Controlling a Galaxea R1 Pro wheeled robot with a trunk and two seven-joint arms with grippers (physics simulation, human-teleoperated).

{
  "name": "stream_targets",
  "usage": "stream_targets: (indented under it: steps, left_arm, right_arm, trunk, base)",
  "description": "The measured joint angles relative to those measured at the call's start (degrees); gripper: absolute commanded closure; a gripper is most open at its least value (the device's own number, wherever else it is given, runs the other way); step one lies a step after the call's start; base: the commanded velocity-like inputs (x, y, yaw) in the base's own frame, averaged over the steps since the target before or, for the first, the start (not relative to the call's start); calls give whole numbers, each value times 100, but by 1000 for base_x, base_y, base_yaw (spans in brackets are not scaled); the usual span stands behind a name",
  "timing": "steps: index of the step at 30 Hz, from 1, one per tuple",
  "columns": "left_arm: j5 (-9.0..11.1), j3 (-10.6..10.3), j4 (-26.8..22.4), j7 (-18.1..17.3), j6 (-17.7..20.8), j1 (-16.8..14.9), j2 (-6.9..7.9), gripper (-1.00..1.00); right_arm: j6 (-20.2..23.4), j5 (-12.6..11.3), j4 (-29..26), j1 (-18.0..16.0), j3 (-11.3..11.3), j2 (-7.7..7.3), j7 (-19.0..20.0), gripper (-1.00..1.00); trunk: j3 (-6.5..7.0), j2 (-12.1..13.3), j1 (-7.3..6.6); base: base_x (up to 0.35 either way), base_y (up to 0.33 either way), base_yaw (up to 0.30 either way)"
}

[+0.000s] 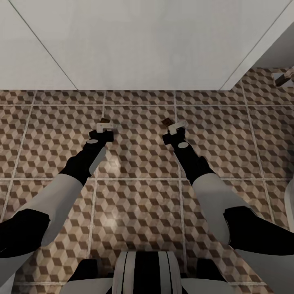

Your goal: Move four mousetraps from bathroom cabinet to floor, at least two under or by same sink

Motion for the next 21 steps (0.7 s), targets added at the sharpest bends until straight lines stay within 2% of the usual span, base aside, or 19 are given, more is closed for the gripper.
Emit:
stream_targets:
  steps: [12, 21]
  left_arm:
    - [0, 2, -3, 0, 0, 0, 0, 100]
    - [0, 0, 1, 0, 1, 11, 0, 100]
  right_arm:
    - [-61, -5, 14, 4, 0, 0, 0, 100]
    - [-63, -1, 93, 4, 0, 0, 0, 100]
  trunk:
    - [0, 0, -2]
    - [0, 0, 0]
  base:
    - [221, 38, 0]
    - [60, 2, 0]
